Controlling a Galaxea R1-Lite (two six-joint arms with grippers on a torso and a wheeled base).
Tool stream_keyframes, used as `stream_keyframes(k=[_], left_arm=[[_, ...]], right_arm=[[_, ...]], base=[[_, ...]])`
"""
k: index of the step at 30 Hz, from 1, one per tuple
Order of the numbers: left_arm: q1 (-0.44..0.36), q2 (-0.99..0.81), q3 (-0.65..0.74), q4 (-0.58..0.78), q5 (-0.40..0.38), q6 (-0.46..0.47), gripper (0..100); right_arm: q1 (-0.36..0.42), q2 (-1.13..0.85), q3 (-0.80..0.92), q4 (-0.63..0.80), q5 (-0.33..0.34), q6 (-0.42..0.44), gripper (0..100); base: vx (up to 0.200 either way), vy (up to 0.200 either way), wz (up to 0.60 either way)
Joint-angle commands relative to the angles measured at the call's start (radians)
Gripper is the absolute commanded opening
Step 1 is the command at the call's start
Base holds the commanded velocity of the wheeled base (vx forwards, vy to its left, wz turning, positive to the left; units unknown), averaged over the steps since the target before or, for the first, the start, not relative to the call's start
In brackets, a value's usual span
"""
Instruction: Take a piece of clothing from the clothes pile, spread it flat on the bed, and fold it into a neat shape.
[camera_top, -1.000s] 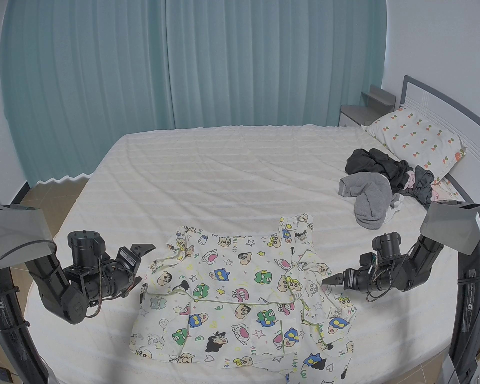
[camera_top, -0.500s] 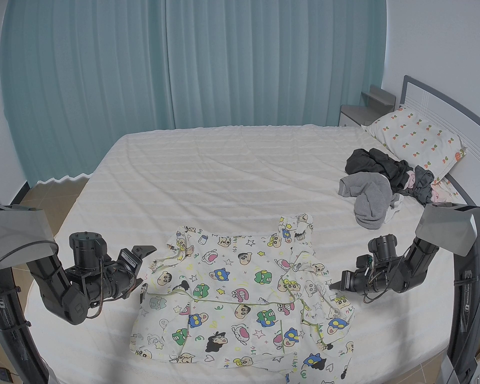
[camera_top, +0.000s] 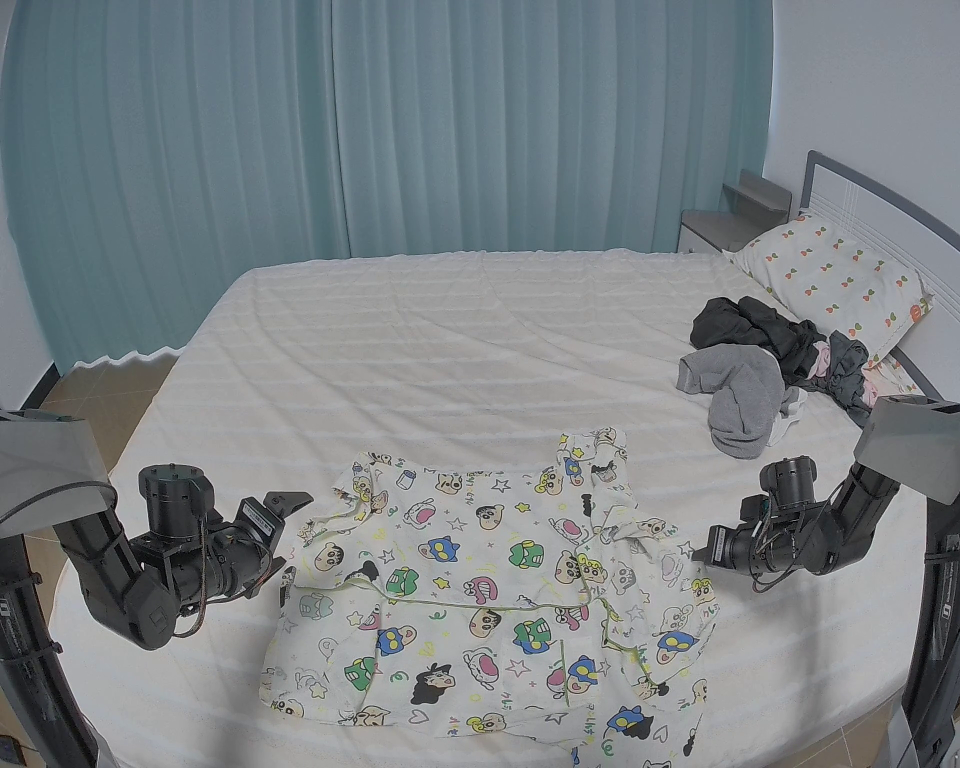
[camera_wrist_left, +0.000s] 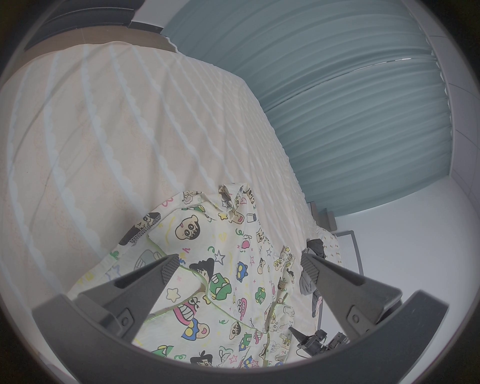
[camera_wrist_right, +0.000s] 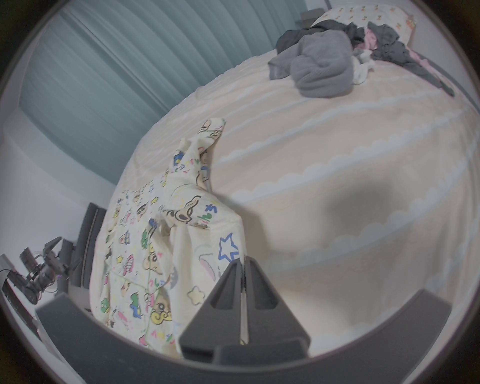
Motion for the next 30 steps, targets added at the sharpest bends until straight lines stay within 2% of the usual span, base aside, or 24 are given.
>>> stream_keyframes(k=[1,5,10,15,30], left_arm=[[-0.002,0.004,0.0,0.0,0.019,0.002,100],[-0.002,0.008,0.0,0.0,0.021,0.013,100],[-0.002,0.015,0.0,0.001,0.019,0.016,100],[-0.005,0.017,0.0,0.0,0.021,0.016,100],[-0.022,0.044,0.003,0.0,0.022,0.04,100]], right_arm=[[-0.023,-0.009,-0.003,0.001,-0.045,0.0,0],[-0.026,-0.01,-0.005,0.002,-0.076,0.0,0],[-0.029,-0.01,0.002,0.007,-0.174,-0.002,0],[-0.046,-0.01,0.0,0.01,-0.22,-0.002,0],[-0.086,-0.023,-0.009,0.01,-0.26,-0.029,0]], base=[[0.0,0.0,0.0],[0.0,0.0,0.0],[0.0,0.0,0.0],[0.0,0.0,0.0],[0.0,0.0,0.0]])
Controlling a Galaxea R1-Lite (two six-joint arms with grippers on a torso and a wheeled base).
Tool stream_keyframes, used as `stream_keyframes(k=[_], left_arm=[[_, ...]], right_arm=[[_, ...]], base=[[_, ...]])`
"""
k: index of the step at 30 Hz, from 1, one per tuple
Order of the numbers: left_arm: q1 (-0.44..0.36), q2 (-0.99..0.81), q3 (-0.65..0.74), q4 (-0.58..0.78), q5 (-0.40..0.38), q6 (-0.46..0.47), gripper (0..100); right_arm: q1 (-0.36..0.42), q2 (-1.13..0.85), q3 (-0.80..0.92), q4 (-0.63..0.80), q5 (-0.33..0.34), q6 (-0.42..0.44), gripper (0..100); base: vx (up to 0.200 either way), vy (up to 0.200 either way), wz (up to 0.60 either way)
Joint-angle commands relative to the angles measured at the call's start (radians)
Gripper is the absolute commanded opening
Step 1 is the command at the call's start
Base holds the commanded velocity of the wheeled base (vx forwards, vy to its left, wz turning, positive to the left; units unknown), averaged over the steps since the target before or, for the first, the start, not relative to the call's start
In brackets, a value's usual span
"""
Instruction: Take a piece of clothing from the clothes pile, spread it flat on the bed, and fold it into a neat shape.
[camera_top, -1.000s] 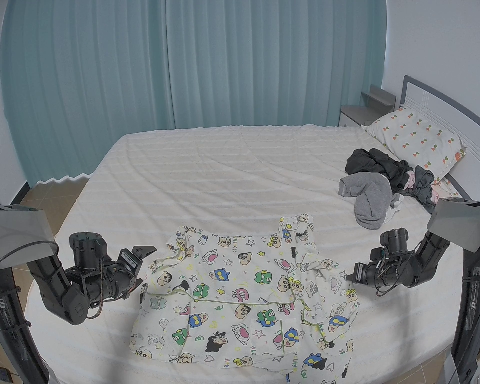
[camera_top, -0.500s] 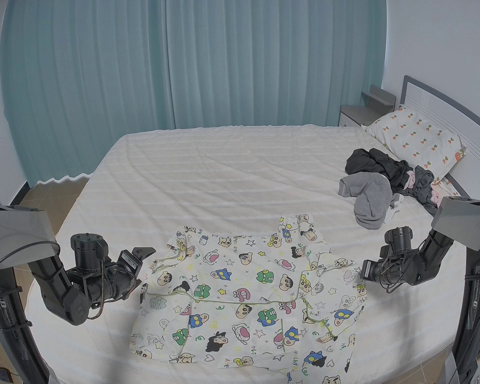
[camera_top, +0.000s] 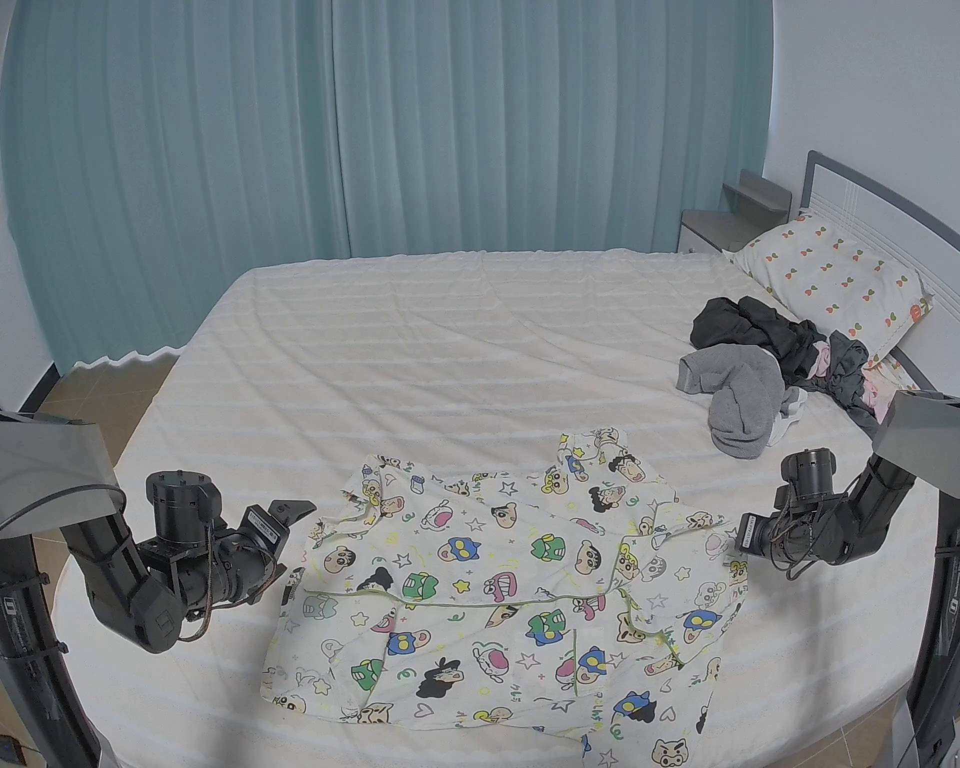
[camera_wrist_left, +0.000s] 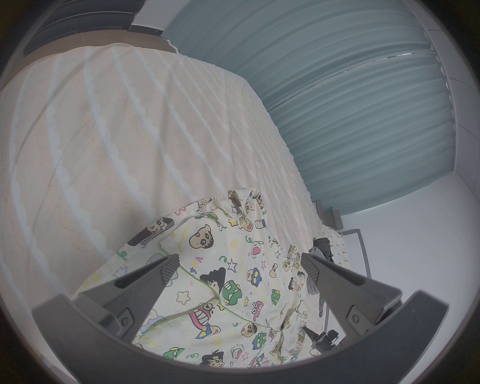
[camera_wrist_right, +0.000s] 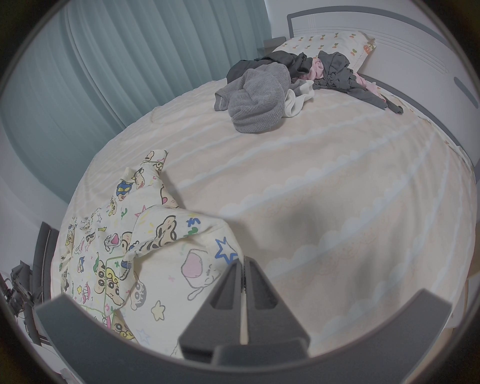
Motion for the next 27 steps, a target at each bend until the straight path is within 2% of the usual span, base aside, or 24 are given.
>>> stream_keyframes(k=[1,9,10,12,14,16,24,27], left_arm=[[-0.009,0.02,0.004,0.0,0.007,0.028,100],[-0.038,0.03,0.027,-0.001,0.027,0.056,100],[-0.043,0.028,0.034,-0.001,0.027,0.062,100],[-0.049,0.025,0.048,0.0,0.026,0.079,100],[-0.077,0.022,0.106,0.0,0.023,0.136,100],[-0.11,0.022,0.136,0.0,0.024,0.148,100],[-0.23,0.023,0.206,0.01,0.027,0.149,100],[-0.281,0.039,0.211,0.011,0.058,0.151,100]], right_arm=[[-0.012,-0.004,-0.003,0.0,-0.002,-0.006,0],[-0.015,0.009,-0.012,0.0,-0.027,-0.018,0],[-0.016,0.01,-0.015,0.0,-0.027,-0.02,100],[-0.016,0.012,-0.014,-0.005,-0.025,-0.02,100],[-0.013,0.004,-0.003,-0.011,-0.016,-0.02,100],[-0.009,0.007,0.0,-0.011,-0.018,-0.02,100],[-0.002,0.01,0.009,-0.013,-0.016,-0.02,100],[0.007,0.007,0.014,-0.014,-0.015,-0.02,100]], base=[[0.0,0.0,0.0],[0.0,0.0,0.0],[0.0,0.0,0.0],[0.0,0.0,0.0],[0.0,0.0,0.0],[0.0,0.0,0.0],[0.0,0.0,0.0],[0.0,0.0,0.0]])
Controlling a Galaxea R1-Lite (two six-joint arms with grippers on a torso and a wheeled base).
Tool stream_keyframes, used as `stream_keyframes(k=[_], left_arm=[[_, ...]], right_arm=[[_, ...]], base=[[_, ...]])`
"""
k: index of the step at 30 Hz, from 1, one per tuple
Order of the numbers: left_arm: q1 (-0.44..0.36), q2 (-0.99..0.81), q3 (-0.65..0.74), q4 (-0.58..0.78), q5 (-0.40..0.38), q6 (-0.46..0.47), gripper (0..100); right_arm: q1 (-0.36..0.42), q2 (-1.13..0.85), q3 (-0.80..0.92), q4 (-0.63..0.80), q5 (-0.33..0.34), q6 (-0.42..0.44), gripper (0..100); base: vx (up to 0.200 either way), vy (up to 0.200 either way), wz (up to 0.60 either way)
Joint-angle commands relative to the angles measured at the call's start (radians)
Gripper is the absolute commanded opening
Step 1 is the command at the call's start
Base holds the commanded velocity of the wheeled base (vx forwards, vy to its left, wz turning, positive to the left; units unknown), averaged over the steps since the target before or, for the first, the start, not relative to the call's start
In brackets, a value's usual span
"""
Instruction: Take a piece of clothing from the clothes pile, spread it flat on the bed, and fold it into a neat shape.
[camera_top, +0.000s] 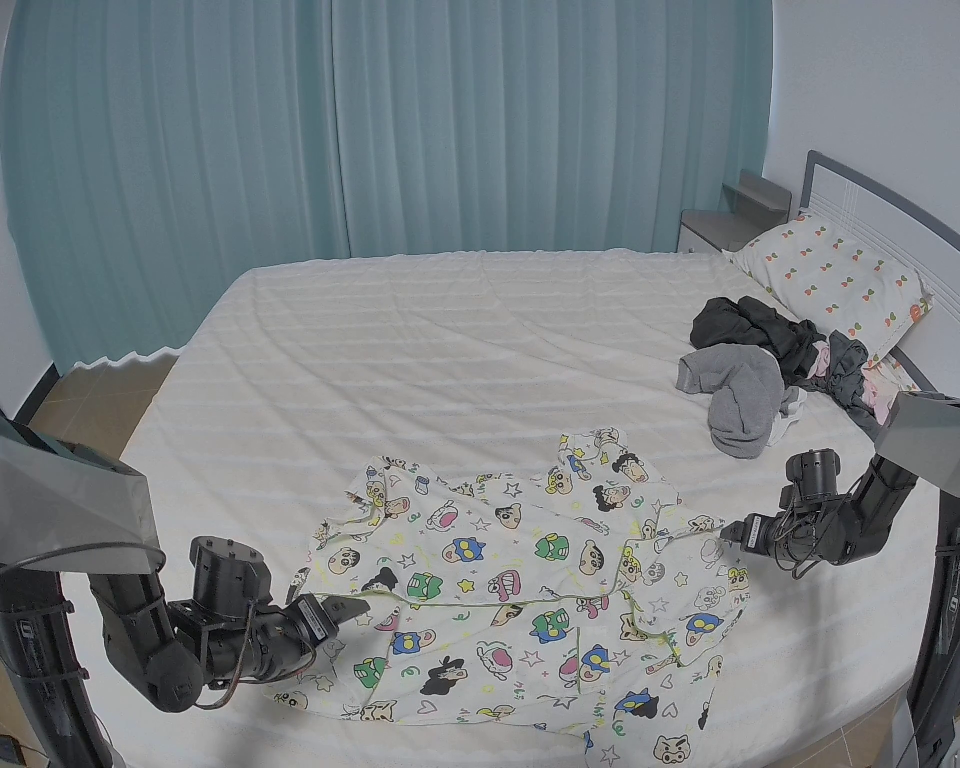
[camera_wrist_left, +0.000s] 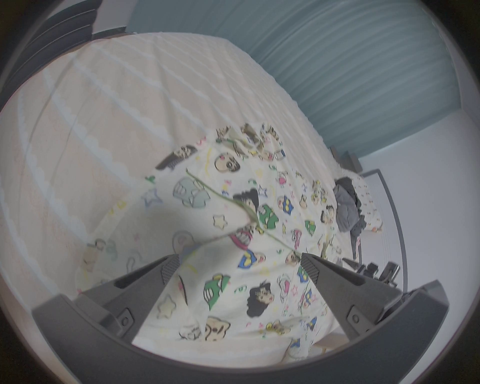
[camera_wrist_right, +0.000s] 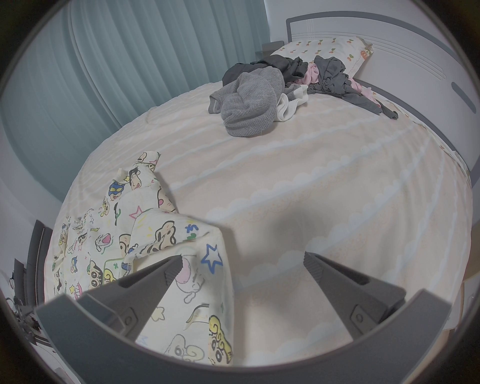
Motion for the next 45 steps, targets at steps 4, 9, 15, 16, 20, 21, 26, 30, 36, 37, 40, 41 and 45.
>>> stream_keyframes(k=[4,9,15,16,20,21,26,30,36,37,40,41,45], left_arm=[[-0.088,0.02,0.018,0.005,0.041,0.001,100],[-0.116,0.022,0.031,0.006,0.046,0.001,100],[-0.126,0.022,0.038,0.008,0.046,0.002,100],[-0.126,0.022,0.039,0.006,0.047,0.004,100],[-0.154,0.038,0.041,0.009,0.092,0.004,100],[-0.165,0.046,0.039,0.009,0.109,0.004,100],[-0.174,0.058,0.034,0.008,0.136,0.005,100],[-0.183,0.081,0.038,0.008,0.158,0.071,100],[-0.195,0.12,0.005,0.005,0.216,0.084,100],[-0.195,0.12,0.005,0.005,0.216,0.084,100],[-0.194,0.132,-0.012,0.005,0.236,0.084,100],[-0.194,0.134,-0.013,0.003,0.244,0.084,0],[-0.192,0.137,-0.012,0.003,0.261,0.081,0]], right_arm=[[0.012,-0.003,0.007,-0.002,0.003,0.0,100],[0.023,-0.006,0.019,-0.002,0.017,0.0,100],[0.032,-0.005,0.03,-0.045,0.023,0.0,100],[0.033,-0.002,0.036,-0.06,0.023,0.0,100],[0.035,-0.002,0.047,-0.092,0.023,0.0,100],[0.036,-0.003,0.05,-0.092,0.023,0.0,100],[0.041,-0.003,0.05,-0.092,0.023,0.0,100],[0.042,-0.003,0.05,-0.094,0.023,0.0,100],[0.049,-0.002,0.05,-0.094,0.025,0.0,100],[0.049,-0.002,0.05,-0.094,0.025,0.0,100],[0.056,-0.002,0.05,-0.094,0.025,0.0,100],[0.058,-0.002,0.05,-0.094,0.025,0.0,100],[0.059,-0.002,0.051,-0.094,0.023,0.0,100]], base=[[0.0,0.0,0.0],[0.0,0.0,0.0],[0.0,0.0,0.0],[0.0,0.0,0.0],[0.0,0.0,0.0],[0.0,0.0,0.0],[0.0,0.0,0.0],[0.0,0.0,0.0],[0.0,0.0,0.0],[0.0,0.0,0.0],[0.0,0.0,0.0],[0.0,0.0,0.0],[0.0,0.0,0.0]])
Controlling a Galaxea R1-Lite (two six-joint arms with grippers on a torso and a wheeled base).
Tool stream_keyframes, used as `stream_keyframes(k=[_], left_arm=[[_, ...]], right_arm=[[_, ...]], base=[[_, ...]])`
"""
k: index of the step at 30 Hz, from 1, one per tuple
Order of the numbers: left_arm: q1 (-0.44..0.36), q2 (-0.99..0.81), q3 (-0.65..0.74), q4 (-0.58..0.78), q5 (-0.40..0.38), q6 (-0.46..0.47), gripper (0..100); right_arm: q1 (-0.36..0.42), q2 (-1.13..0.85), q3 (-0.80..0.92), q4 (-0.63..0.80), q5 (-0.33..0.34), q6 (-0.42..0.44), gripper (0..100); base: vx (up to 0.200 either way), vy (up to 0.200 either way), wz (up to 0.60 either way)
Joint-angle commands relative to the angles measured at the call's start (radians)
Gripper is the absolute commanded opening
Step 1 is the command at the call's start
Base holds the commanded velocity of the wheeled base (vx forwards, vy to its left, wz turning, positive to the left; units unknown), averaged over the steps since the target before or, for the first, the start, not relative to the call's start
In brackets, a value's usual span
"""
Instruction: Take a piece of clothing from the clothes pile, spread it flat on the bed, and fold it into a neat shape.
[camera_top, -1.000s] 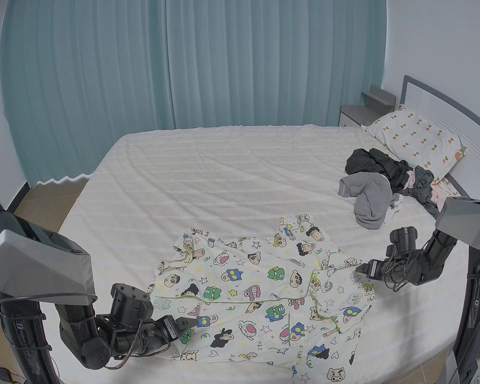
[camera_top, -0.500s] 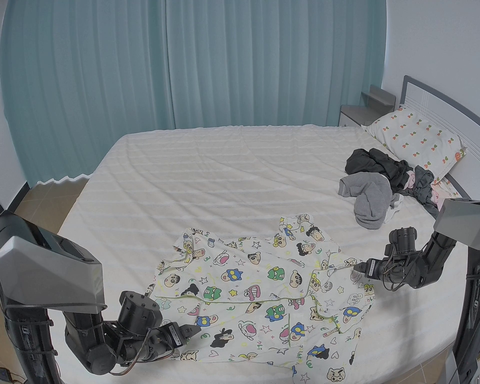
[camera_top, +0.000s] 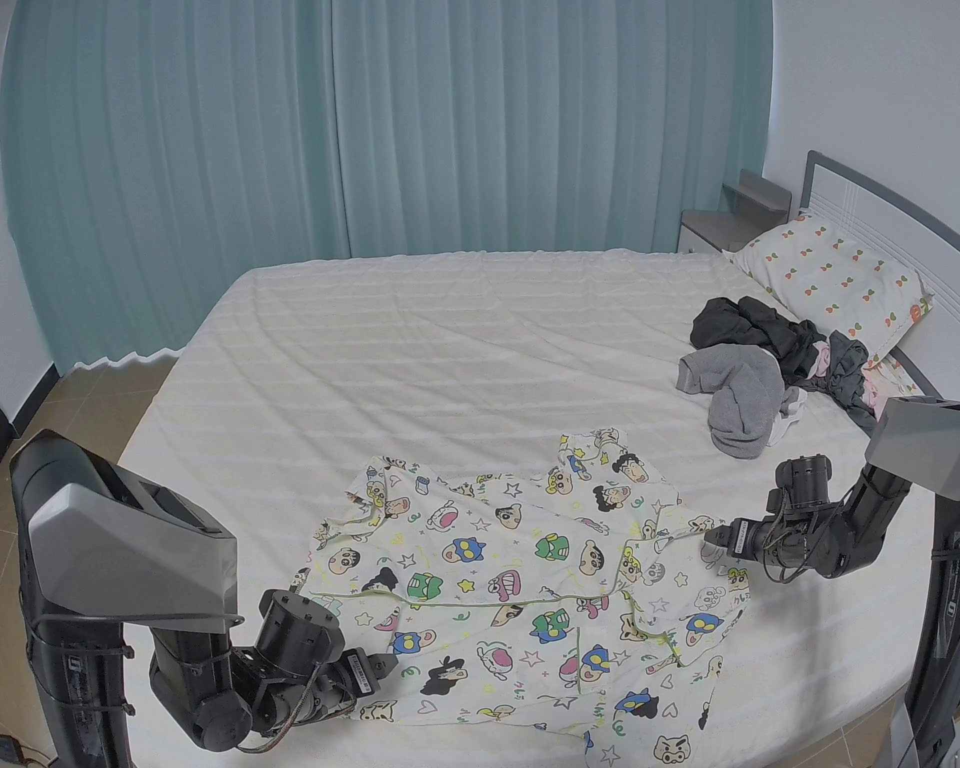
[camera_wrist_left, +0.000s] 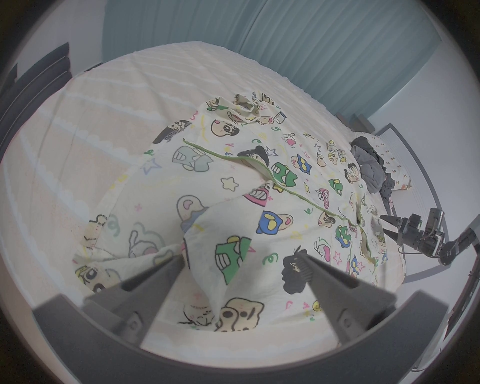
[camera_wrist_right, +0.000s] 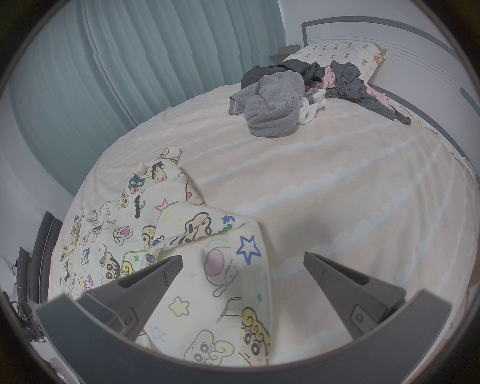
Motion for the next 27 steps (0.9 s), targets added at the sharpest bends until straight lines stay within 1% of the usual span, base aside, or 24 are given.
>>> stream_keyframes(k=[1,2,3,5,11,12,13,14,15,16,22,24,25,27], left_arm=[[0.009,0.025,-0.008,-0.003,0.031,-0.001,0],[0.012,0.027,-0.008,-0.004,0.037,-0.001,0],[0.02,0.03,-0.014,-0.004,0.063,0.0,0],[0.031,0.028,-0.015,-0.006,0.077,0.0,0],[0.084,0.028,-0.032,-0.007,0.083,0.005,0],[0.112,0.027,-0.04,-0.007,0.091,0.013,0],[0.117,0.025,-0.04,-0.007,0.091,0.017,0],[0.149,0.022,-0.046,-0.012,0.091,0.051,0],[0.155,0.022,-0.049,-0.013,0.091,0.057,0],[0.189,0.022,-0.069,-0.029,0.091,0.085,0],[0.282,0.037,-0.153,-0.11,0.085,0.105,0],[0.311,0.056,-0.187,-0.116,0.083,0.125,0],[0.311,0.056,-0.187,-0.116,0.083,0.125,0],[0.345,0.083,-0.216,-0.116,0.08,0.146,0]], right_arm=[[0.003,0.002,0.006,-0.002,0.0,0.0,100],[0.001,0.001,0.006,0.0,0.0,0.0,100],[0.003,-0.001,0.006,-0.002,0.0,0.0,100],[0.003,-0.001,0.008,0.0,0.0,0.0,100],[0.003,-0.002,0.008,-0.002,0.002,0.0,100],[0.003,-0.002,0.008,-0.002,0.0,0.0,100],[0.003,-0.002,0.008,-0.002,0.0,0.0,100],[0.003,-0.002,0.008,-0.002,0.002,0.0,100],[0.003,-0.002,0.008,-0.002,0.0,0.0,100],[0.004,-0.002,0.008,-0.002,0.0,0.0,100],[0.006,-0.002,0.008,-0.002,0.0,0.0,100],[0.006,-0.002,0.008,-0.002,0.0,0.0,100],[0.006,-0.002,0.008,-0.002,0.0,0.0,100],[0.006,-0.001,0.006,-0.002,0.0,0.0,100]], base=[[0.0,0.0,0.0],[0.0,0.0,0.0],[0.0,0.0,0.0],[0.0,0.0,0.0],[0.0,0.0,0.0],[0.0,0.0,0.0],[0.0,0.0,0.0],[0.0,0.0,0.0],[0.0,0.0,0.0],[0.0,0.0,0.0],[0.0,0.0,0.0],[0.0,0.0,0.0],[0.0,0.0,0.0],[0.0,0.0,0.0]])
